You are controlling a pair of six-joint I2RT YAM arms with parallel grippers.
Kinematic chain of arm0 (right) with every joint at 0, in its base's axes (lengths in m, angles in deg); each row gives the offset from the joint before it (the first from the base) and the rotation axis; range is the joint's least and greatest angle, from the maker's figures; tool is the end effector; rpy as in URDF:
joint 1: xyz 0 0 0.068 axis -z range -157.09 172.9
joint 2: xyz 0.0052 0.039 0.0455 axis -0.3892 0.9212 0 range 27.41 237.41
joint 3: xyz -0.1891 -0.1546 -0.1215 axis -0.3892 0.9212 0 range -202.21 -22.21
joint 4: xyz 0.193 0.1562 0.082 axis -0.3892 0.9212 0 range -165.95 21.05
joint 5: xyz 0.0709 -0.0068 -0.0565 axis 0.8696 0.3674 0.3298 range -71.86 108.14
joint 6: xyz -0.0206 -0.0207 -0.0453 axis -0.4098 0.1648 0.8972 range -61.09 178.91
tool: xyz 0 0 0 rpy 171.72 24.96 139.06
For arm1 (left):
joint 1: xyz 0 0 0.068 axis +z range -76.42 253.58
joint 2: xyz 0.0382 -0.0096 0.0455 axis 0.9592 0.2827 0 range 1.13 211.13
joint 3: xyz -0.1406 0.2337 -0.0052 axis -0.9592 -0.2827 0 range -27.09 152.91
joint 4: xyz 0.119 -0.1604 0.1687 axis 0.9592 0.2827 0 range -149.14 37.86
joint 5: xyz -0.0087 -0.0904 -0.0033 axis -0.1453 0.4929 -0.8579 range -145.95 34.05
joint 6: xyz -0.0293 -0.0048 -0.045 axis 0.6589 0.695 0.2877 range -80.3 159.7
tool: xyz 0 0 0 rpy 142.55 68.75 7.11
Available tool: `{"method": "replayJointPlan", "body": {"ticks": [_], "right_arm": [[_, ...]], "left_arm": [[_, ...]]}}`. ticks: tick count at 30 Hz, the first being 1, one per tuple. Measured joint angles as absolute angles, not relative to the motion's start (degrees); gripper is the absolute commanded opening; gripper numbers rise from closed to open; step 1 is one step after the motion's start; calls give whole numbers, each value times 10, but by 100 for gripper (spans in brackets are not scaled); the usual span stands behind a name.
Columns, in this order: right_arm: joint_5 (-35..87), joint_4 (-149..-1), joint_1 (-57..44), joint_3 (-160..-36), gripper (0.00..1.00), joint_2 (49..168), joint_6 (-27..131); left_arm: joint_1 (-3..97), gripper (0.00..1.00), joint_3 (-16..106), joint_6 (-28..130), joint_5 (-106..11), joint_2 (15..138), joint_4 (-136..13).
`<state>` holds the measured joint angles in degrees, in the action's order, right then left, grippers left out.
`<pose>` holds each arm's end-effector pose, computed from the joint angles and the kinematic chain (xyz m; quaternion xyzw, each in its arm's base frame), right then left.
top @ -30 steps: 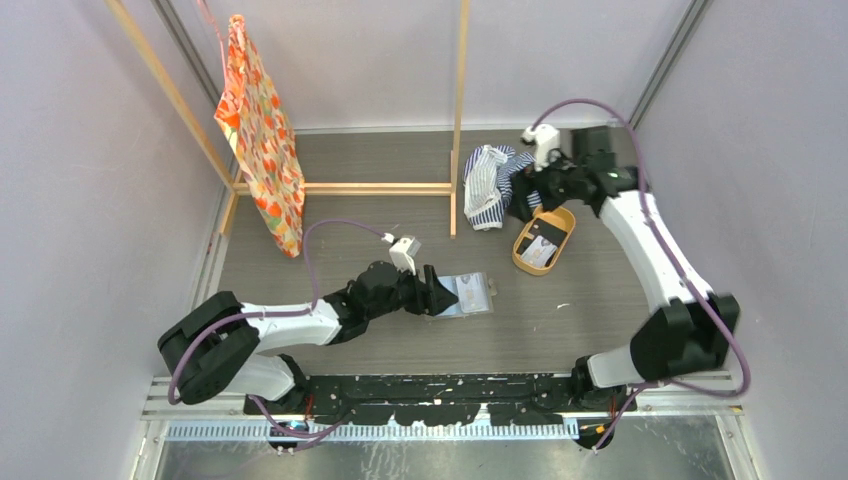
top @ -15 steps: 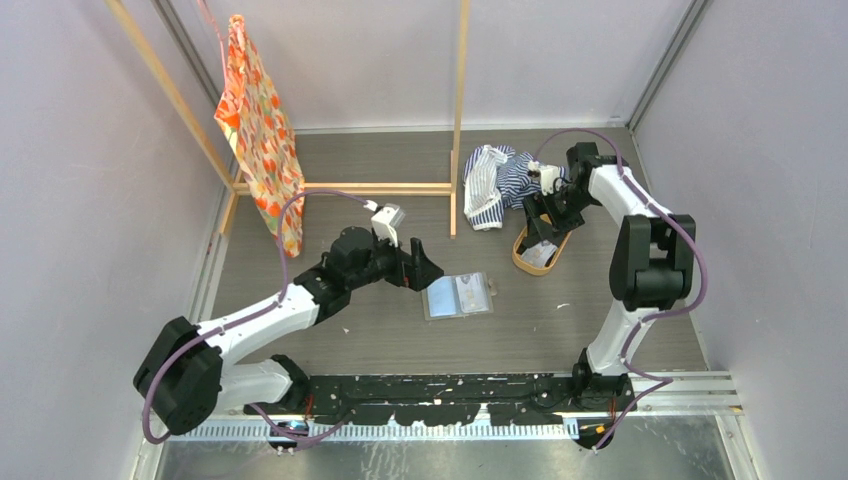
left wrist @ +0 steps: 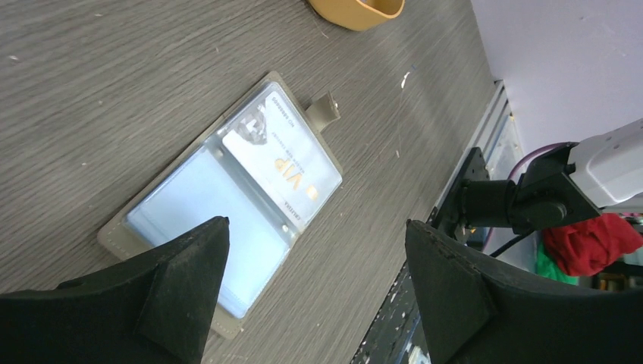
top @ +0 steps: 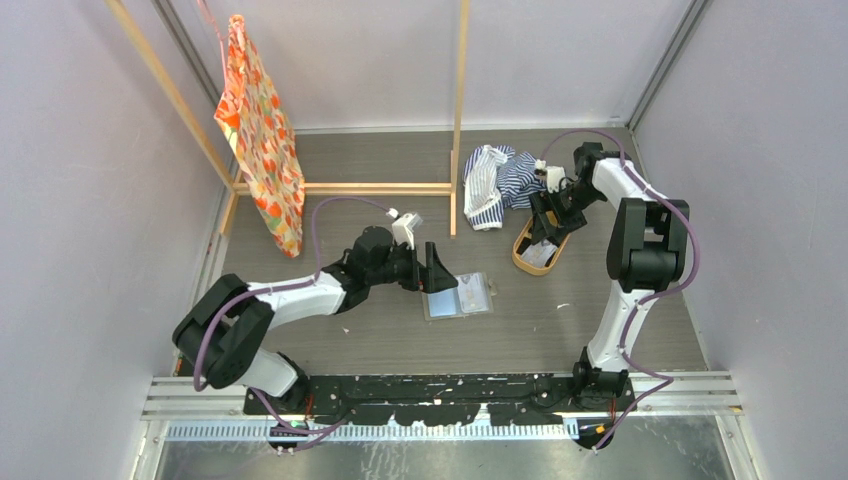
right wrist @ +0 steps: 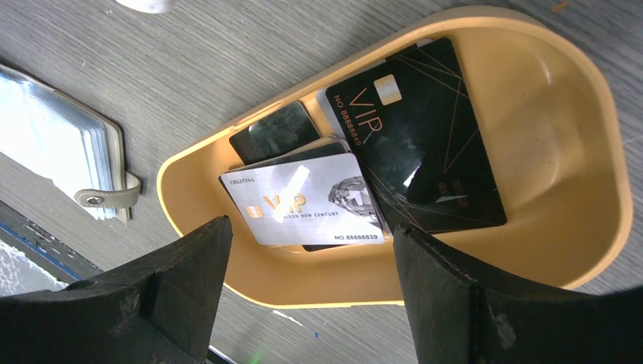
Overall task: Put the credit cards into the card holder
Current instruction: Pick up the credit card from the storage box.
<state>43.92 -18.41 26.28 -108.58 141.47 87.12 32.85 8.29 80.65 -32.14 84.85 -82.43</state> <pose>0.3816 -0.0070 0.1882 -0.2185 0.9492 0.2034 0.0998 0.2145 -0.2035 0.1876 0.1092 0.8257 -0.4752 0.2837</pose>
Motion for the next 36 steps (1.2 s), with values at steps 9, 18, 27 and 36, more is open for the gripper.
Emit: {"method": "replayJointPlan", "body": {"ticks": [9, 18, 27, 36], "right_arm": [[443, -185, 260, -1086, 82, 1433, 871], [456, -176, 253, -1086, 74, 1441, 875], [506, -147, 252, -1080, 65, 1437, 890], [550, -123, 252, -1075, 61, 1389, 895]], "left_arm": [[328, 84, 94, 855, -287, 882, -866], [328, 83, 96, 872, -278, 884, -884], [328, 83, 97, 875, -276, 884, -887], [328, 82, 124, 879, -269, 903, -887]]}}
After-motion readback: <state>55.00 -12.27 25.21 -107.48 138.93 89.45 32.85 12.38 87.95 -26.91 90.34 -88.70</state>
